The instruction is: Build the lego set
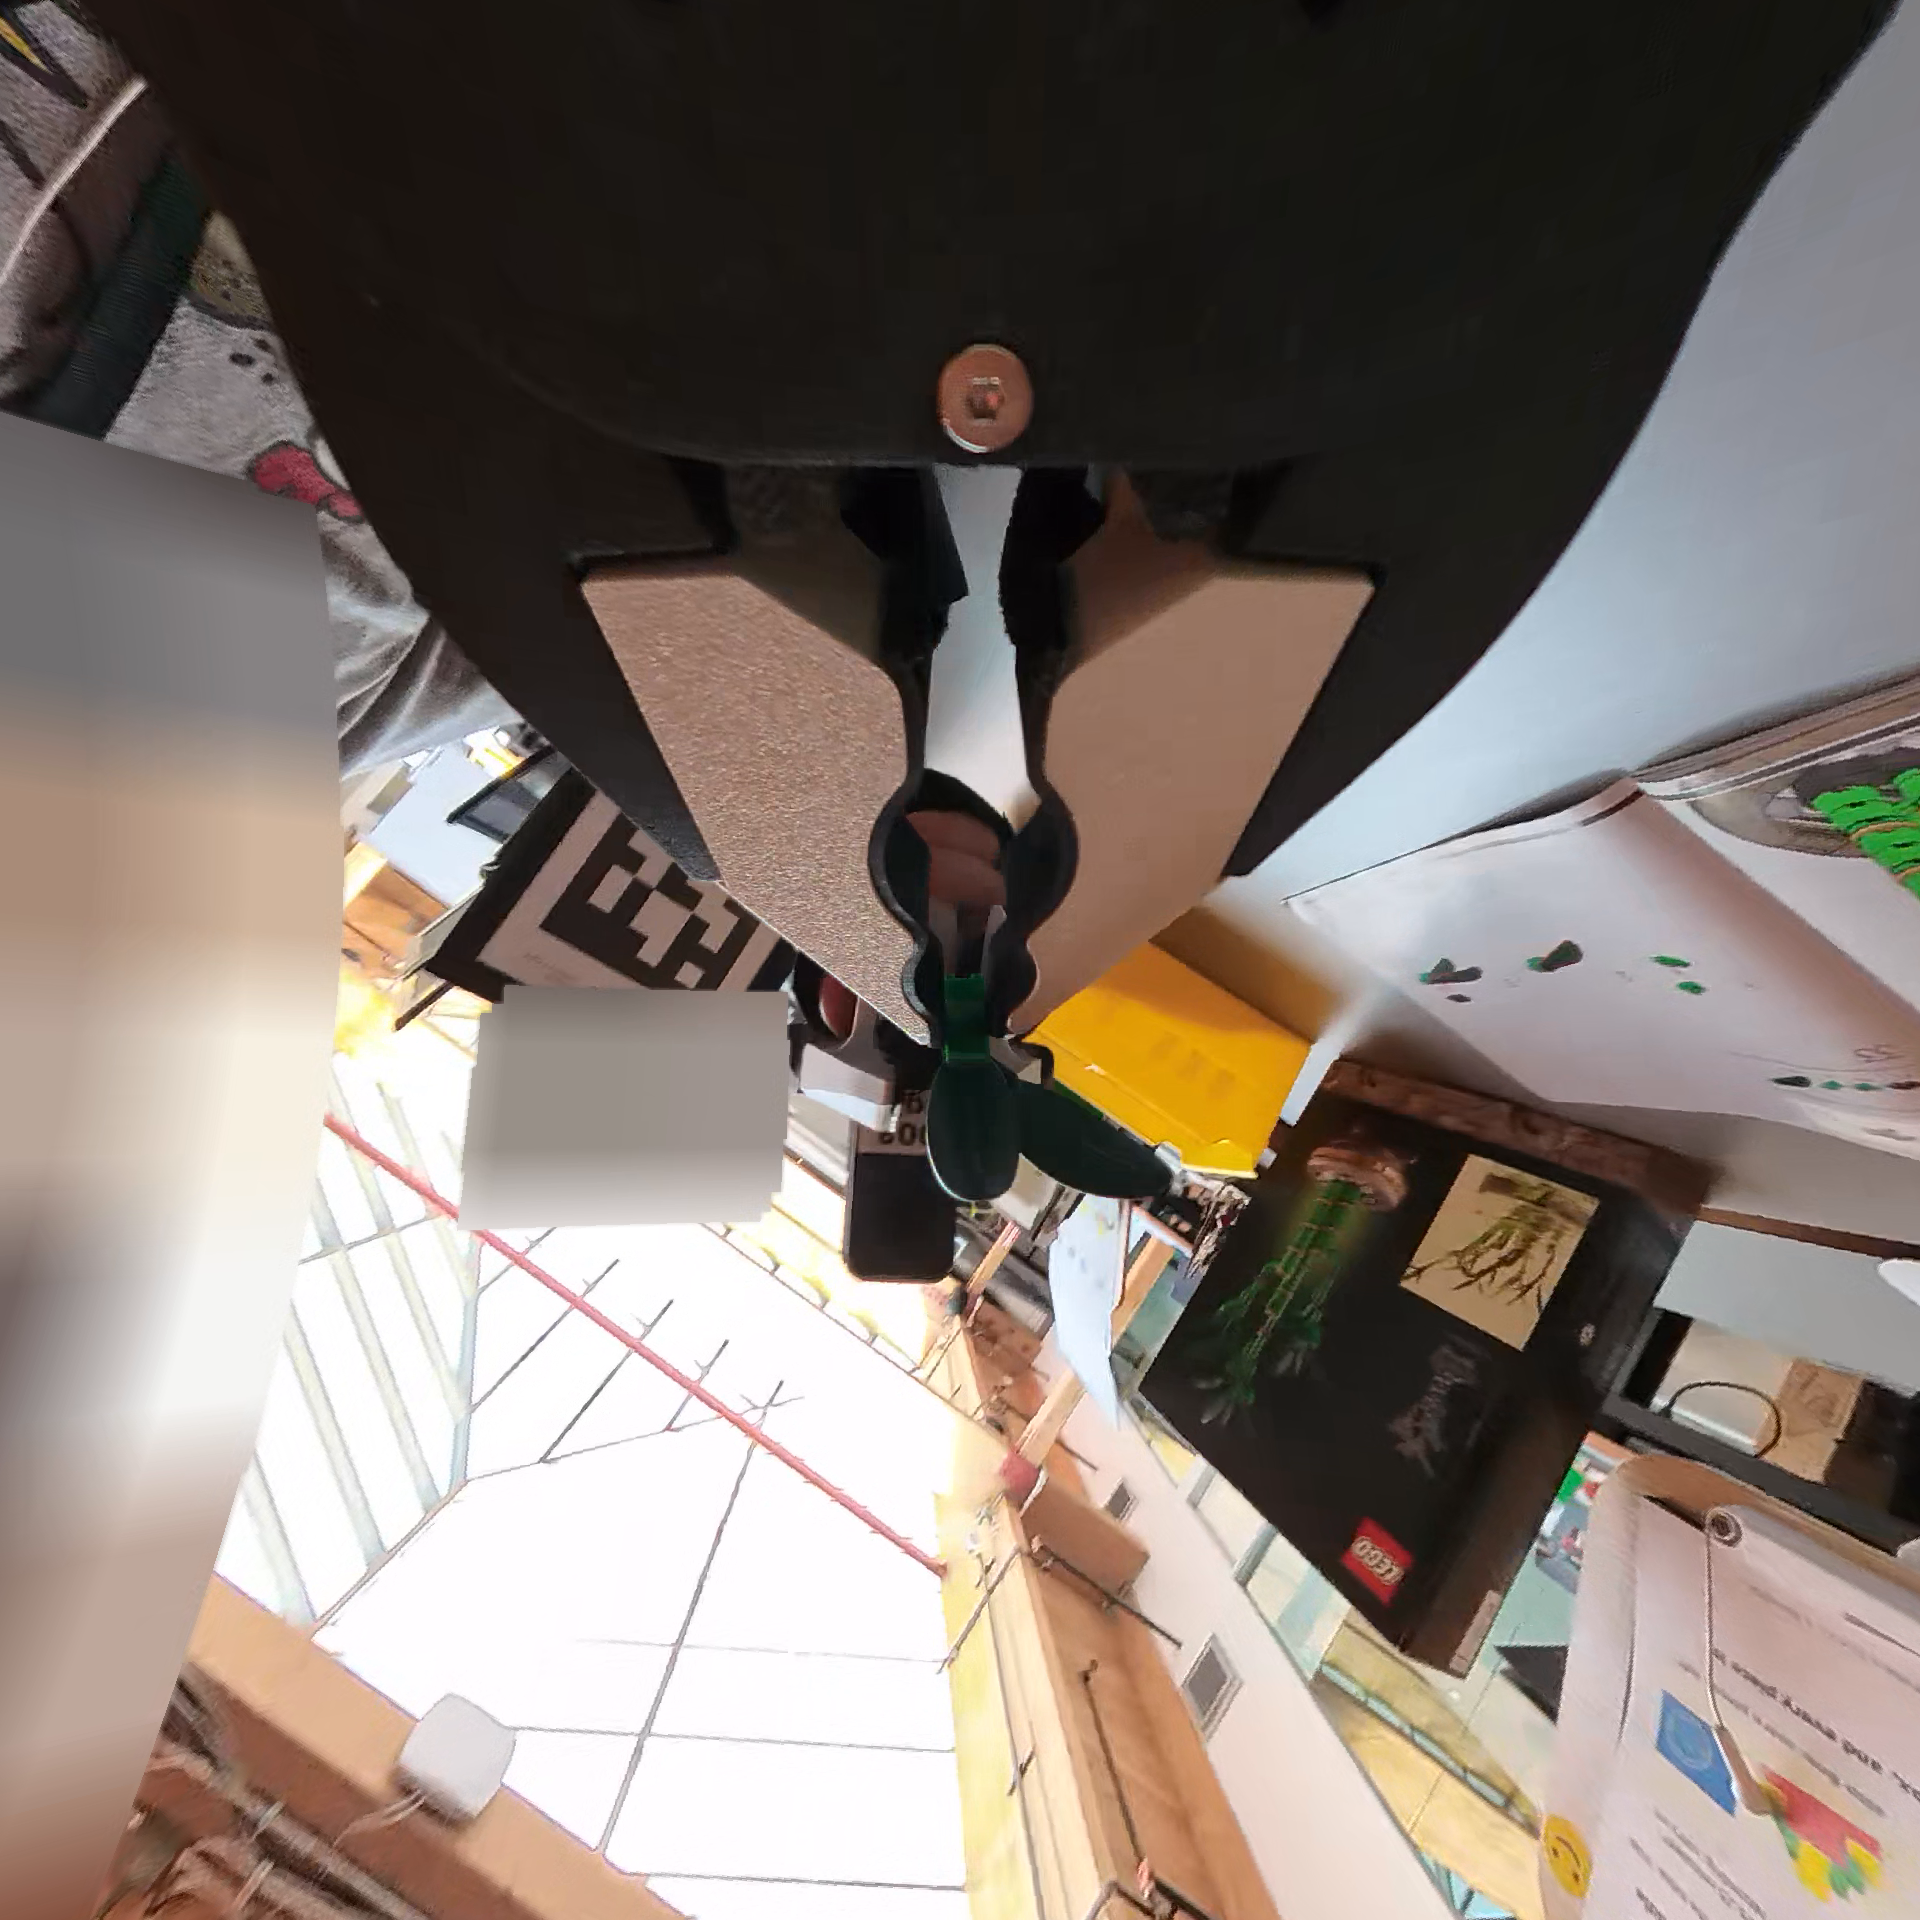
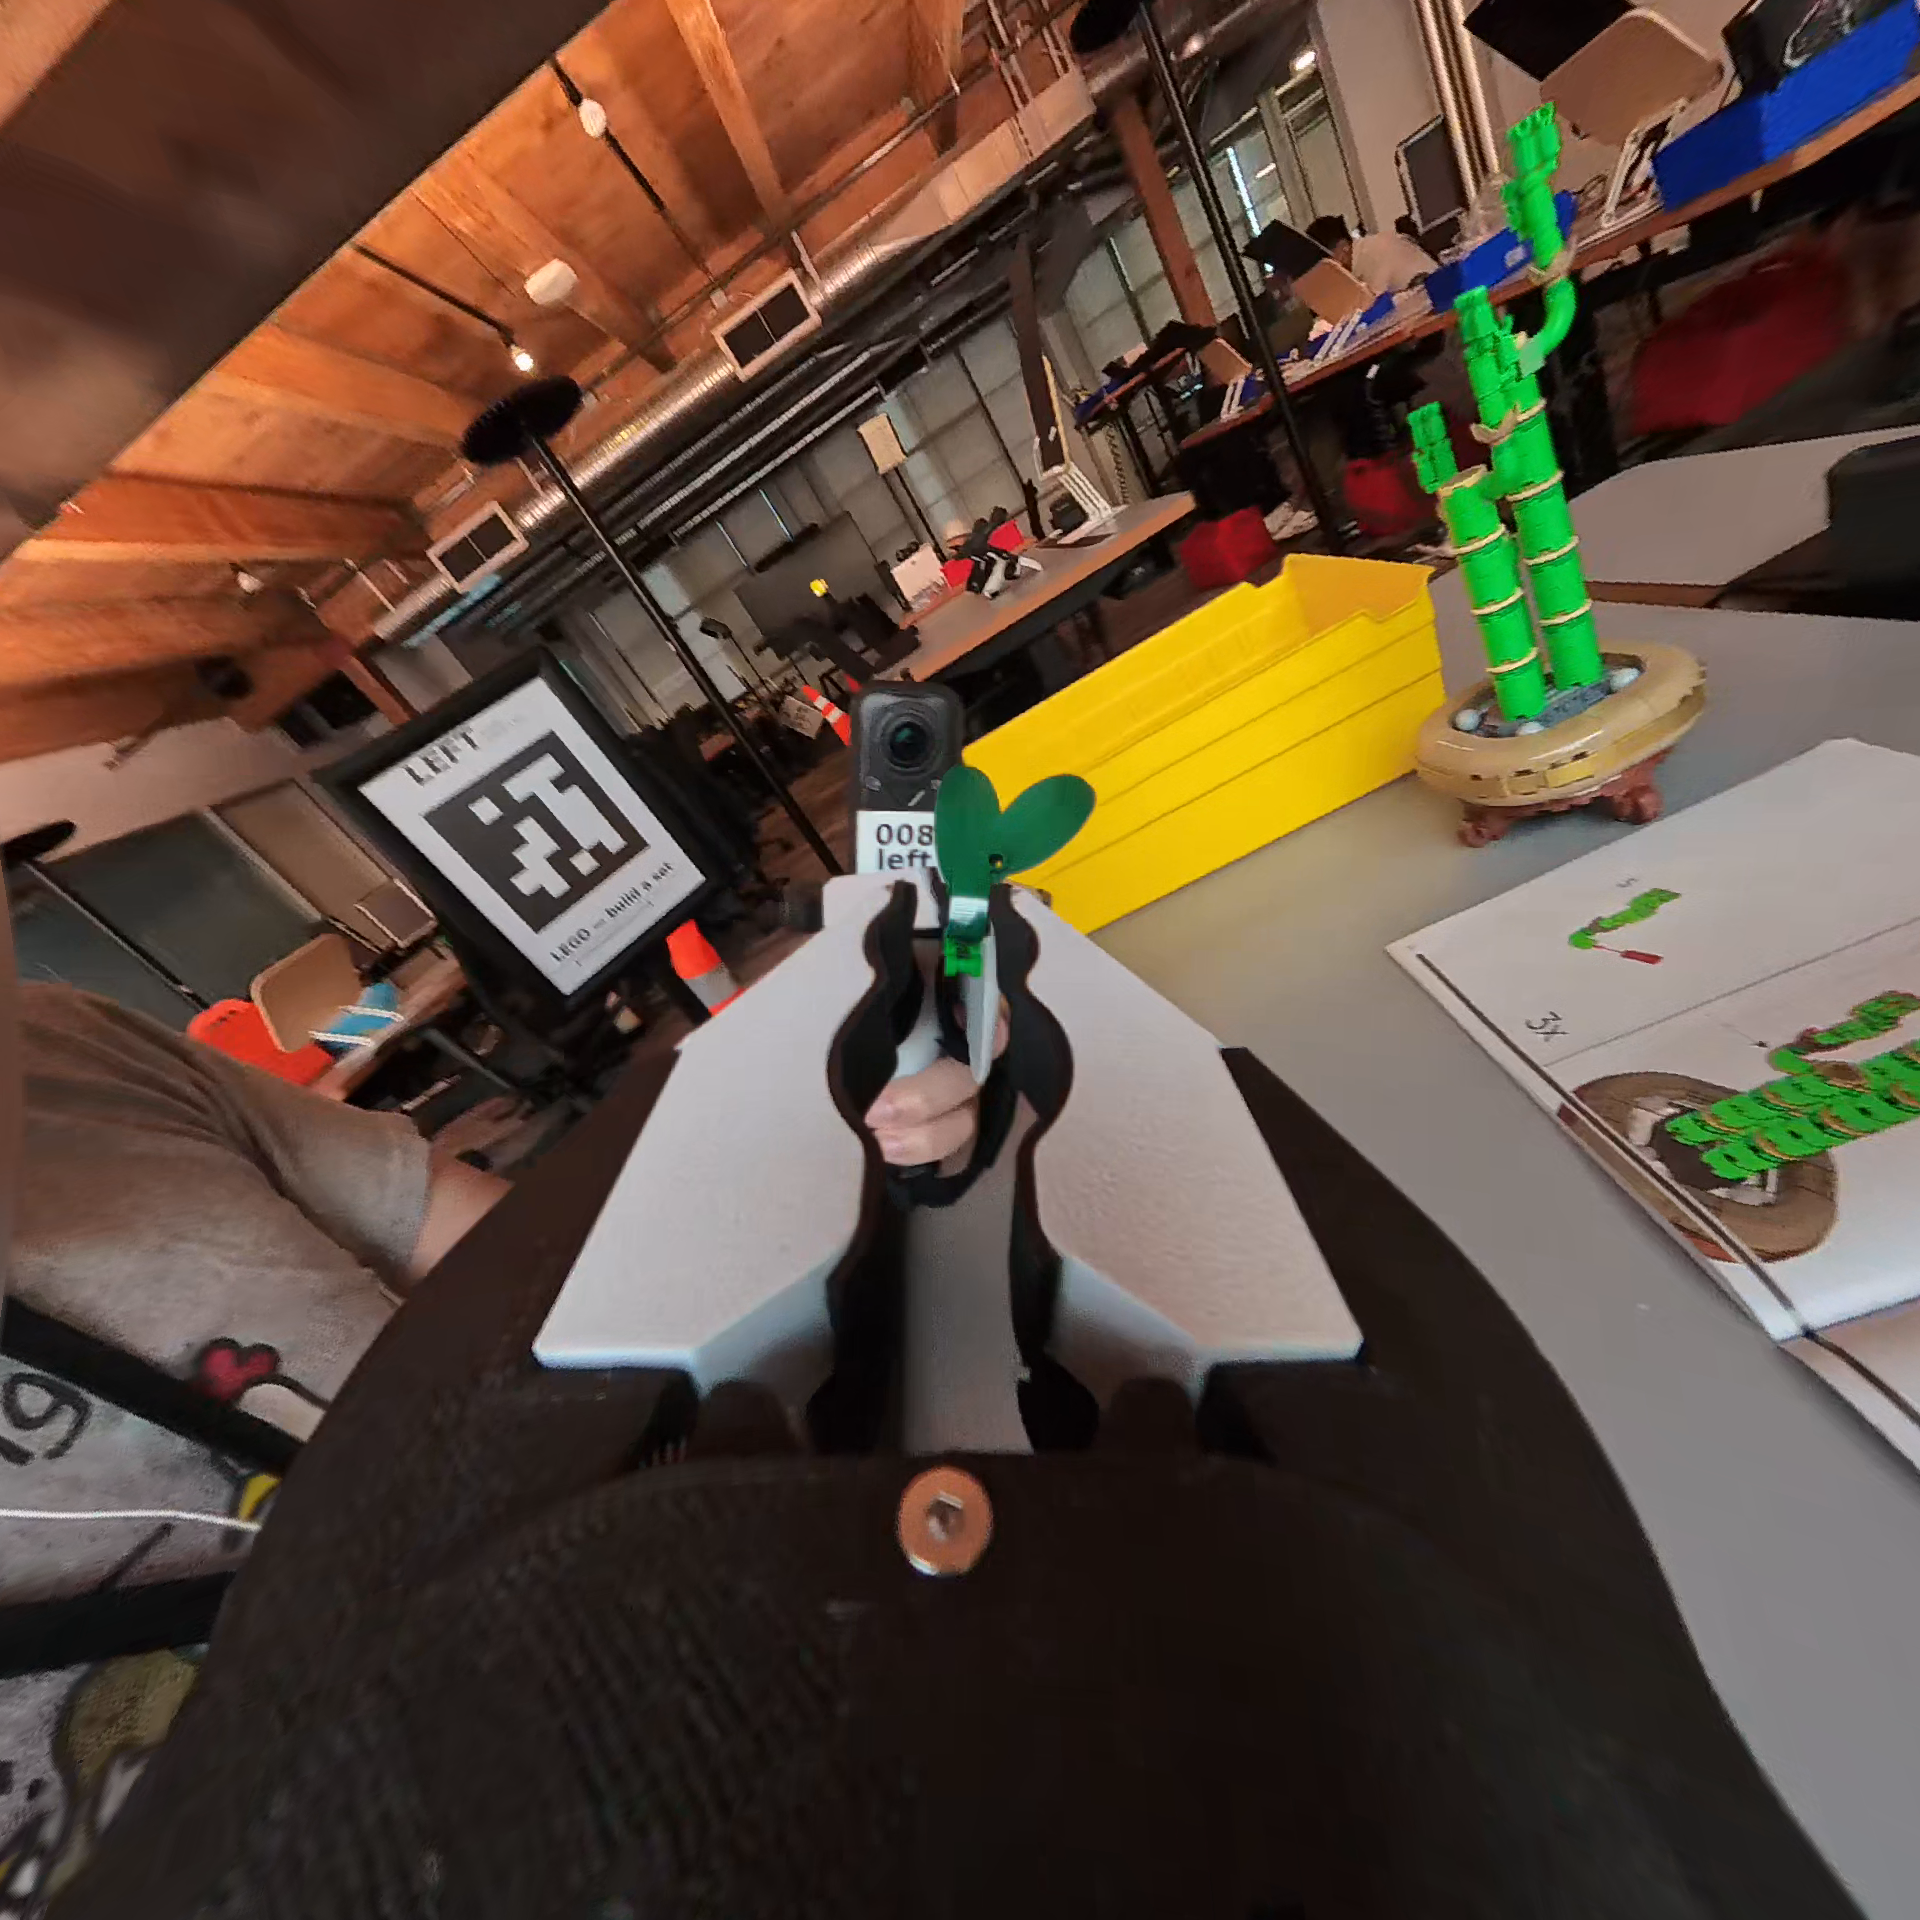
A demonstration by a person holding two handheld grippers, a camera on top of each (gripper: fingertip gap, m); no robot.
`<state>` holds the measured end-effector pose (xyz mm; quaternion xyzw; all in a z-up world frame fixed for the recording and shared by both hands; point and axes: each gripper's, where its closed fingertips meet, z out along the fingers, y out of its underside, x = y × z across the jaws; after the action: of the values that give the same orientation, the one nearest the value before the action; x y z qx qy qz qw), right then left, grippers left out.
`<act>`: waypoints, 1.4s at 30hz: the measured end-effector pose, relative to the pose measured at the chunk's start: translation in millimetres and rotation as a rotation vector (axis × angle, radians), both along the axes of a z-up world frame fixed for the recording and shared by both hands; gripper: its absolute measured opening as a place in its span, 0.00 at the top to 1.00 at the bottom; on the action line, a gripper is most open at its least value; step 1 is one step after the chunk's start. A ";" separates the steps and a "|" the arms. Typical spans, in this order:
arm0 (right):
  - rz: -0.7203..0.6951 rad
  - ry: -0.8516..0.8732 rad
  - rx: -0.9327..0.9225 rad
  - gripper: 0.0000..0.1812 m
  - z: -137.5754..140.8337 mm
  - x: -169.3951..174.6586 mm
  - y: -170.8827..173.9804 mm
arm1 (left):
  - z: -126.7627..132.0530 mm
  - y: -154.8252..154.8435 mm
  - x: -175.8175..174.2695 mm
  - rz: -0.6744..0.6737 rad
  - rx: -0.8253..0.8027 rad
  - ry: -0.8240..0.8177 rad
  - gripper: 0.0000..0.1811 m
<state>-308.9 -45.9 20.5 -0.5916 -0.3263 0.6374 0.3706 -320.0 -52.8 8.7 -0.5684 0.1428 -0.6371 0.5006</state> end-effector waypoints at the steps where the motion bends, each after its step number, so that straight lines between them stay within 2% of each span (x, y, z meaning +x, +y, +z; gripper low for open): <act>1: -0.015 -0.026 0.027 0.93 -2.5 -0.8 1.1 | -1.8 0.3 1.4 0.004 -0.002 0.015 0.97; 7: -0.028 -0.148 0.096 0.94 -15.1 -0.8 3.3 | -9.4 -0.9 10.2 0.000 0.001 0.099 0.97; 14: 0.035 -0.208 0.008 0.89 -29.4 6.3 -0.1 | -21.0 -1.4 17.4 -0.020 -0.018 0.185 0.97; 17: 0.044 -0.224 -0.005 0.90 -37.4 6.4 -1.9 | -25.0 -2.3 20.7 -0.029 -0.017 0.218 0.97; 22: 0.065 -0.227 0.002 0.95 -39.2 7.9 -3.6 | -27.3 -2.9 23.0 -0.048 -0.027 0.222 0.97; 42: 0.087 -0.198 -0.044 0.97 -40.0 8.4 -3.7 | -29.8 -2.5 25.6 -0.071 -0.054 0.207 0.97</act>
<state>-300.5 -49.6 -19.5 -0.6447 -0.3726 0.5984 0.2957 -294.4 -55.3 -21.1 -0.6390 0.1968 -0.5959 0.4448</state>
